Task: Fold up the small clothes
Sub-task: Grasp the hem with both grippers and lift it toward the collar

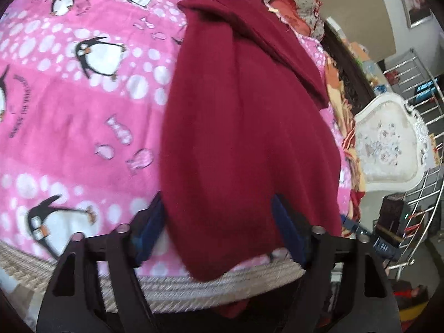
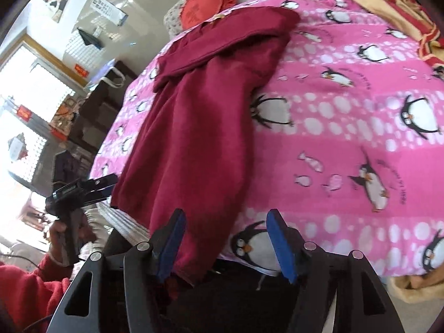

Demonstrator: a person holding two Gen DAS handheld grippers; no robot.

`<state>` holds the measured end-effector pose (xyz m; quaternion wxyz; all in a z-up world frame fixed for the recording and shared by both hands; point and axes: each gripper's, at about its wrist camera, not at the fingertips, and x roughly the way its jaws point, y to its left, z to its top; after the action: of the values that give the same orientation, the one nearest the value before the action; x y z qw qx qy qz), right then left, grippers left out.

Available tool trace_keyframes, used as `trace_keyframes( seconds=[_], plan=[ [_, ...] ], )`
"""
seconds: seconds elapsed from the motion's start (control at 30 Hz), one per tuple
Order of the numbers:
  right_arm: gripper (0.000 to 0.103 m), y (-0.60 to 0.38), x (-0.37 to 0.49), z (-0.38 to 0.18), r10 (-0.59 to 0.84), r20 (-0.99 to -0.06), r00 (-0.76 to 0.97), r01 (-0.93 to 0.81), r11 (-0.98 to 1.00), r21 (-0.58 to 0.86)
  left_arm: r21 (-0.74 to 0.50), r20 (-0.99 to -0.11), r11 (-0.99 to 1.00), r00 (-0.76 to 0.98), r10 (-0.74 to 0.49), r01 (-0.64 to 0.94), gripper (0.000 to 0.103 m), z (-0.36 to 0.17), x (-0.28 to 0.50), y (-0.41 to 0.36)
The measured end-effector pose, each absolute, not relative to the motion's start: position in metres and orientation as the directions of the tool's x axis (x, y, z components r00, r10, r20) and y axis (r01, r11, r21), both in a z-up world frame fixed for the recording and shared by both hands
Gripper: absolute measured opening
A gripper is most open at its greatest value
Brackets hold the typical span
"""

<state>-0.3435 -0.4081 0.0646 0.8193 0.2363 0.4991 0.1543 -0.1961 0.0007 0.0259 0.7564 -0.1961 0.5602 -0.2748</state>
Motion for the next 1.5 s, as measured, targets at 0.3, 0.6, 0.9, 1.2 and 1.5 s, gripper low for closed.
trace_keyframes(
  seconds=[0.3, 0.6, 0.9, 1.2, 1.5],
  plan=[
    [0.058, -0.396, -0.345, 0.046, 0.591, -0.696, 0.408, -0.071, 0.78, 0.621, -0.587, -0.746, 0.783, 0.237, -0.622, 0.205, 0.089, 0.027, -0.194, -0.01],
    [0.011, -0.409, -0.346, 0.048, 0.641, -0.601, 0.477, -0.067, 0.709, 0.702, -0.641, -0.732, 0.756, 0.192, -0.654, 0.13, 0.012, 0.014, -0.186, 0.01],
    [0.008, -0.421, -0.321, 0.108, 0.673, -0.449, 0.587, -0.153, 0.638, 0.755, -0.687, -0.626, 0.7, 0.332, -0.706, 0.194, 0.008, 0.086, -0.17, 0.045],
    [0.008, -0.447, -0.216, 0.156, 0.617, -0.341, 0.709, -0.206, 0.644, 0.737, -0.651, -0.529, 0.68, 0.441, -0.725, 0.338, 0.007, 0.154, -0.09, 0.015],
    [0.007, -0.487, -0.096, 0.149, 0.523, -0.394, 0.755, -0.097, 0.684, 0.723, -0.579, -0.55, 0.732, 0.491, -0.676, 0.359, 0.007, 0.155, 0.034, -0.05]
  ],
)
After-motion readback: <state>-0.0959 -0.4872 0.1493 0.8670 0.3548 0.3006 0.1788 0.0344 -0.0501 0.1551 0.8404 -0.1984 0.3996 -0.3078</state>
